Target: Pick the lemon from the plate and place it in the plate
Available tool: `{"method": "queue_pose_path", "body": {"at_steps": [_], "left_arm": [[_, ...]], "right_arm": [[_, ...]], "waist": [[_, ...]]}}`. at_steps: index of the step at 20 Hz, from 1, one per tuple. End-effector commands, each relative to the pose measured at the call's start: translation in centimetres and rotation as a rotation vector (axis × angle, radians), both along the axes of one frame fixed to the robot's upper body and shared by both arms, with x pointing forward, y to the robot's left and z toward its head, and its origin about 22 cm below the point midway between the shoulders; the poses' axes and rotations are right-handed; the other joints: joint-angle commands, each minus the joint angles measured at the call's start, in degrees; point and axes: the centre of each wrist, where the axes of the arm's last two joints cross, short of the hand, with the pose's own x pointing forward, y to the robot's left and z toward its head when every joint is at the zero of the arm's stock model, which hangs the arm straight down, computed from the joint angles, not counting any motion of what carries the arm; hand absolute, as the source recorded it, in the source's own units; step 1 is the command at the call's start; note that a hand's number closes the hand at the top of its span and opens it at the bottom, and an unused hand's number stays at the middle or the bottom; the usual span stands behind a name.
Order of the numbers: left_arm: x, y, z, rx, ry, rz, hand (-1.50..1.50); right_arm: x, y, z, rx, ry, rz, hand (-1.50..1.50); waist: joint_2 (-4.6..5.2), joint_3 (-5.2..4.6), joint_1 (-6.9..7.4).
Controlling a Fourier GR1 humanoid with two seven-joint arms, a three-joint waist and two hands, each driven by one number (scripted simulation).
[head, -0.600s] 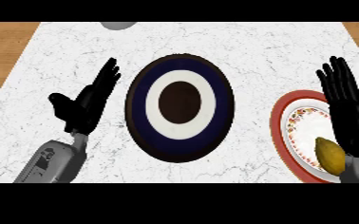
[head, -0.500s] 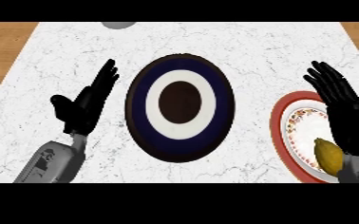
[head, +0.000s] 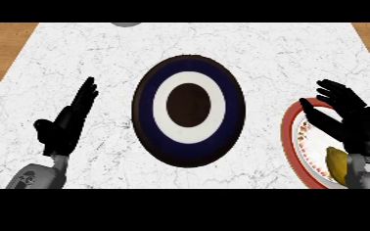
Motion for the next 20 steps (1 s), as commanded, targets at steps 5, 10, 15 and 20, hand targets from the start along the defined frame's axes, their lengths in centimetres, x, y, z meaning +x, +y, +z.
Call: {"method": "queue_pose_path", "body": {"at_steps": [5, 10, 15, 20], "left_arm": [[-1.6, 3.3, -2.2, -0.005, 0.013, 0.029, 0.0], [-1.9, 2.9, -2.1, 0.008, 0.009, 0.048, 0.0], [-1.6, 3.7, -2.5, 0.006, 0.013, 0.06, 0.0], [-1.0, 3.1, -1.5, -0.004, 0.009, 0.025, 0.0]], "right_arm": [[-3.2, 3.6, -1.6, -0.137, -0.047, -0.104, -1.5], [-8.1, 1.3, 2.8, -0.237, 0.015, -0.169, -1.5], [-8.7, -0.7, 4.5, -0.382, 0.262, -0.105, -1.5], [-8.4, -1.7, 7.9, -0.45, 0.514, 0.031, -1.5]], "waist": [[-0.28, 0.15, -1.18], [-0.41, 0.13, -1.72], [-0.29, 0.06, -1.69], [-0.24, 0.07, -1.25]]}}
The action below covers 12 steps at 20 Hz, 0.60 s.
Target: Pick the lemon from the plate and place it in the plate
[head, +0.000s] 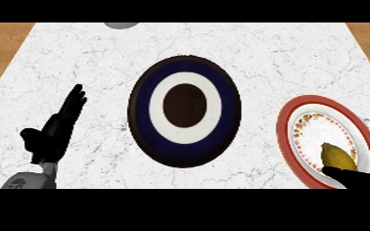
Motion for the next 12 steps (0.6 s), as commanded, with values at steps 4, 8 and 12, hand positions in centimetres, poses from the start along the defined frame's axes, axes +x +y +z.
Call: {"method": "queue_pose_path", "body": {"at_steps": [4, 8, 12], "left_arm": [[-0.3, 0.2, 0.2, 0.002, -0.018, -0.007, 0.0], [-1.0, -0.9, -1.5, 0.0, -0.005, -0.026, 0.0], [1.0, -0.5, 0.8, 0.009, -0.006, -0.016, 0.0]], "right_arm": [[0.6, -1.4, 3.7, -0.052, 0.327, 0.06, -1.5], [1.1, -1.5, 3.6, 0.016, 0.396, 0.07, -1.5], [2.6, -1.7, 2.7, -0.009, 0.466, 0.05, -1.5]], "waist": [[0.03, 0.07, 0.64], [0.07, 0.1, 0.42], [0.09, 0.12, 0.57]]}}
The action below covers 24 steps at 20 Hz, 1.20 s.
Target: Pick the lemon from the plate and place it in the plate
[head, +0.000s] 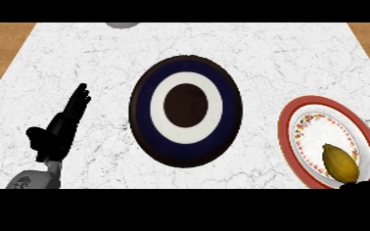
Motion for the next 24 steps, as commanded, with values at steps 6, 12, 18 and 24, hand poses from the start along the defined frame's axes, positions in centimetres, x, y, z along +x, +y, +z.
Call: {"method": "queue_pose_path", "body": {"at_steps": [6, 12, 18, 24], "left_arm": [[-1.6, 0.8, -0.2, 0.001, -0.003, 0.003, 0.0], [-1.9, 2.1, -0.7, -0.005, 0.021, 0.004, 0.0], [0.5, 1.6, -0.8, -0.006, -0.009, 0.004, 0.0], [0.9, 0.2, 2.0, 0.015, -0.004, -0.002, 0.0]], "right_arm": [[0.7, -0.7, -2.4, -0.062, 0.213, 0.023, -1.5], [2.1, -0.6, -5.2, -0.02, 0.212, 0.036, -1.5], [1.9, -1.7, -7.0, -0.058, 0.264, 0.046, -1.5], [1.9, -0.5, -9.8, -0.078, 0.277, 0.018, -1.5]], "waist": [[-0.01, 0.04, 0.26], [-0.01, 0.04, 0.12], [0.02, 0.03, -0.27], [-0.05, 0.06, -0.04]]}}
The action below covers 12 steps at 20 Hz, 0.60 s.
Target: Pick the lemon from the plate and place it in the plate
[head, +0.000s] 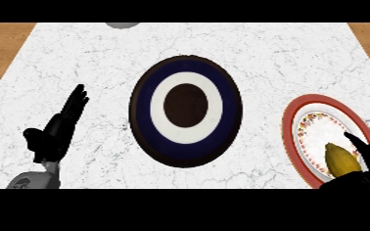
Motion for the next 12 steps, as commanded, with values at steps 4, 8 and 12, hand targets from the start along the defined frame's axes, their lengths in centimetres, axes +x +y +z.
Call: {"method": "queue_pose_path", "body": {"at_steps": [4, 8, 12], "left_arm": [[-0.7, 0.3, 0.3, 0.004, 0.003, 0.011, 0.0], [0.1, 0.7, 0.2, -0.005, -0.01, 0.021, 0.0], [-1.3, -1.7, -0.7, -0.012, -0.004, 0.007, 0.0]], "right_arm": [[0.2, -1.1, -2.4, 0.091, 0.025, 0.085, 1.5], [0.0, -1.3, -3.5, 0.077, 0.0, 0.11, 1.5], [-0.3, -0.8, -4.0, 0.071, -0.062, 0.113, 1.5]], "waist": [[-0.01, 0.03, 0.19], [0.03, 0.03, 0.04], [-0.02, 0.02, 0.05]]}}
